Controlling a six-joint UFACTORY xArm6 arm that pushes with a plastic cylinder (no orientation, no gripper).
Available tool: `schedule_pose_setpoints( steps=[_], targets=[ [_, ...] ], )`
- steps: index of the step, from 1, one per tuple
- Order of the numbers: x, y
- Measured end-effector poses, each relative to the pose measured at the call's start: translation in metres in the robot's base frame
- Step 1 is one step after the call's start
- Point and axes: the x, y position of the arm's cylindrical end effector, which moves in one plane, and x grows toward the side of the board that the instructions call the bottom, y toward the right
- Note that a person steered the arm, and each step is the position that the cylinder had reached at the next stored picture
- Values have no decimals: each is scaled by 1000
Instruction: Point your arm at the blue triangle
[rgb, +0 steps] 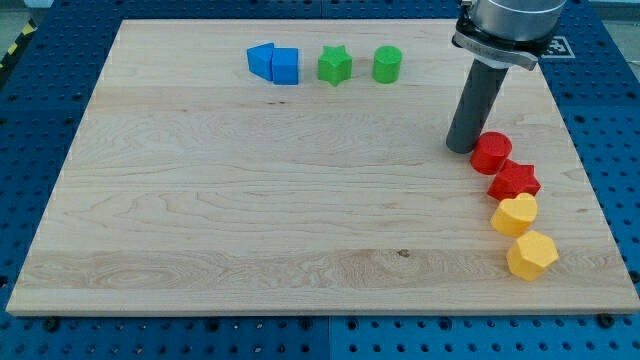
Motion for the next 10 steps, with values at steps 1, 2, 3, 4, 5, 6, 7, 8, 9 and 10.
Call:
schedule_pose_setpoints(
  steps=[1,2,3,4,5,6,7,8,9,10],
  targets=[
    [0,1],
    [4,2],
    [6,-22],
    [6,-91],
    [2,-170],
    [-26,-258],
    [-86,-330],
    [-147,-366],
    [-170,-358],
    [-169,-338]
  ],
)
